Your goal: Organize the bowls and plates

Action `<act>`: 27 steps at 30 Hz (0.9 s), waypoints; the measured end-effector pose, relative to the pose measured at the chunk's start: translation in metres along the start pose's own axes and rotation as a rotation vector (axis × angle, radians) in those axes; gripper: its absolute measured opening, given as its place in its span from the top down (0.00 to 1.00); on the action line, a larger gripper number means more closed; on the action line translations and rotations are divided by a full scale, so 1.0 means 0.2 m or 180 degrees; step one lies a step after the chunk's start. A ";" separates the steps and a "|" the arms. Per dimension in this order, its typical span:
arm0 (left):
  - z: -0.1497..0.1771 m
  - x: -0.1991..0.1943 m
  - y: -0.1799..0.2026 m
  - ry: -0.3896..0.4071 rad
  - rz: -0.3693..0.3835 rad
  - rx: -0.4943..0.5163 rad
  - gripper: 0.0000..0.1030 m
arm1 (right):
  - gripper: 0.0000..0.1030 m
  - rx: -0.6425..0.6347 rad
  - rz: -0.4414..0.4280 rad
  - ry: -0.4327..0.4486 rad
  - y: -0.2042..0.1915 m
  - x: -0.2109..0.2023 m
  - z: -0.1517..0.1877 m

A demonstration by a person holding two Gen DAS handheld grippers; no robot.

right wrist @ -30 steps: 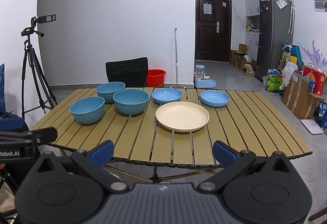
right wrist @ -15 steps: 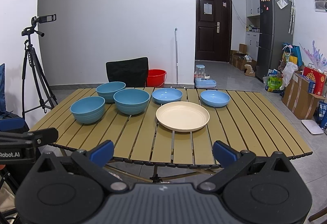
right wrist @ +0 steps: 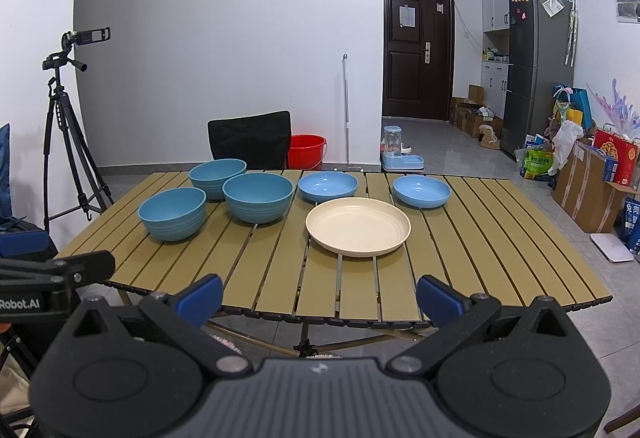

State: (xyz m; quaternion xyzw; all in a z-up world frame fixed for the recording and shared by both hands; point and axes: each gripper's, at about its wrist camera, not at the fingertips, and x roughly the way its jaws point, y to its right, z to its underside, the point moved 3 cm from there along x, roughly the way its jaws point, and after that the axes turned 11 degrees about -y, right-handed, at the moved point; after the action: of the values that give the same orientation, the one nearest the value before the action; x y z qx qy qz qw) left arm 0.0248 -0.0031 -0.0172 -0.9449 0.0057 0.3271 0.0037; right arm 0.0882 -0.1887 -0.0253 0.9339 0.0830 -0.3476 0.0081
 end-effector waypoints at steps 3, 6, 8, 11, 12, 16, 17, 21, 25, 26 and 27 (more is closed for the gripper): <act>0.00 0.00 0.00 -0.0002 -0.0002 0.0000 0.00 | 0.00 0.0000 -0.0001 0.0000 0.00 0.00 0.00; 0.00 0.00 0.00 0.0000 -0.0001 -0.0001 0.00 | 0.00 0.0000 -0.0001 -0.0001 0.00 0.00 0.00; 0.00 0.00 0.00 0.0000 -0.0001 -0.0001 0.00 | 0.00 0.0001 -0.0001 -0.0002 0.00 0.00 0.00; 0.00 0.00 0.00 -0.0002 -0.0001 -0.0002 0.00 | 0.00 0.0001 -0.0001 0.0000 0.00 0.00 0.00; 0.00 0.00 0.00 -0.0002 -0.0002 -0.0002 0.00 | 0.00 0.0002 -0.0001 0.0000 0.00 0.00 0.00; 0.00 0.00 0.01 -0.0015 0.0008 -0.0004 0.00 | 0.00 0.0002 -0.0002 -0.0002 0.00 0.00 0.00; 0.00 0.00 0.01 -0.0019 0.0011 -0.0005 0.00 | 0.00 0.0000 -0.0003 -0.0002 0.00 0.00 0.00; -0.01 0.00 0.01 -0.0019 0.0018 -0.0021 0.00 | 0.00 0.0002 -0.0004 -0.0004 0.00 0.00 0.00; -0.01 0.01 0.02 -0.0040 0.0034 -0.0042 0.00 | 0.00 0.0016 -0.0015 -0.0016 0.00 0.01 0.00; -0.01 0.01 0.02 -0.0047 0.0036 -0.0043 0.00 | 0.00 0.0021 -0.0016 -0.0022 -0.01 0.01 0.01; -0.01 0.02 0.02 -0.0053 0.0039 -0.0043 0.00 | 0.00 0.0025 -0.0017 -0.0029 -0.01 0.01 0.01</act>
State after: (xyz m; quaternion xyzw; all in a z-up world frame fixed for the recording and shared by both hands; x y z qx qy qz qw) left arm 0.0301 -0.0064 -0.0178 -0.9421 0.0093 0.3351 -0.0046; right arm 0.0884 -0.1859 -0.0286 0.9321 0.0841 -0.3522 0.0039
